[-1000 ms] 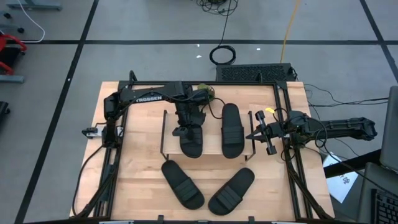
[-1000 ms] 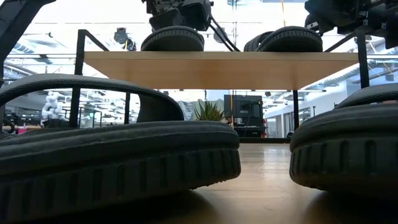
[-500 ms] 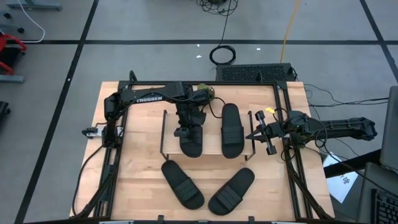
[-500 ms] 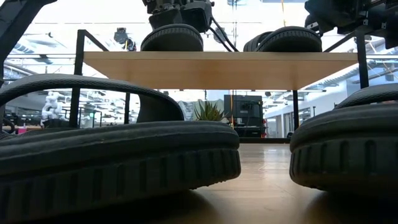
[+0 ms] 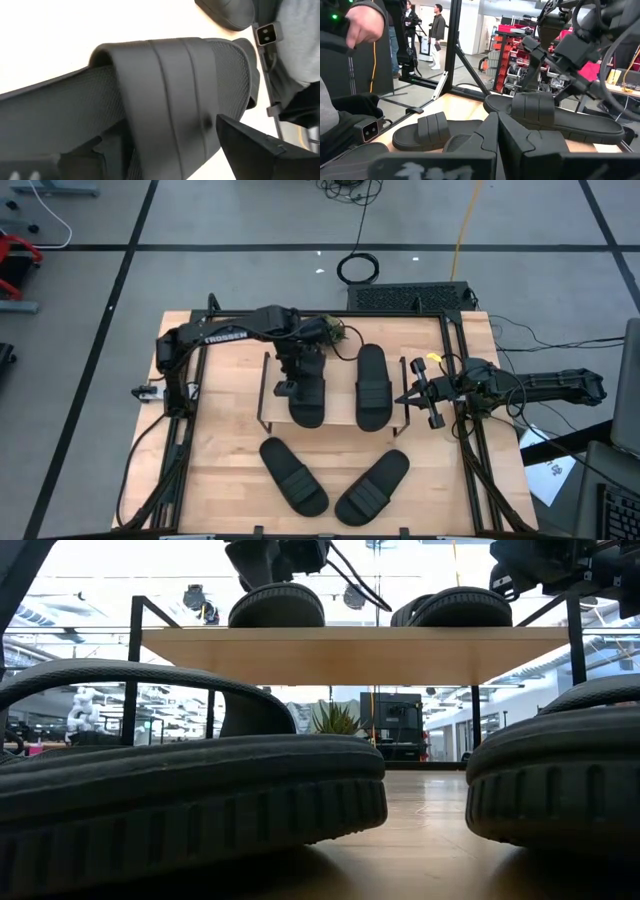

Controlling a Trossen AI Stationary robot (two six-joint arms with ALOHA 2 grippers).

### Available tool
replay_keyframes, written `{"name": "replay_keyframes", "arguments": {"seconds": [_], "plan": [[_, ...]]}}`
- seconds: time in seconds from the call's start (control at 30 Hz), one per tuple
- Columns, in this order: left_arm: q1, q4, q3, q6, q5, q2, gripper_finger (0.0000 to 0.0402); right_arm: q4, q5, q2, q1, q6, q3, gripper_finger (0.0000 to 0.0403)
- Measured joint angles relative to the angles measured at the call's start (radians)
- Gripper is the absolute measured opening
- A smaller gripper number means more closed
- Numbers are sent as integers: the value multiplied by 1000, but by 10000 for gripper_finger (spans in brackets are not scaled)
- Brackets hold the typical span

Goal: Pick and place slides into the shelf
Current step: Put the black slide on the shelf

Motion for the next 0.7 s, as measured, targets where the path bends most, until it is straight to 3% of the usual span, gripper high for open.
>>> {"name": "replay_keyframes", "arguments": {"seconds": [0.17,0.37,0.7], "plan": [[-9,21,0,-20,-40,-13,295,0,0,0,0,0,0,0],[-39,29,1,-15,-161,-15,303,0,0,0,0,3,0,0],[-55,30,2,-39,-169,-15,304,0,0,0,0,11,0,0]]}}
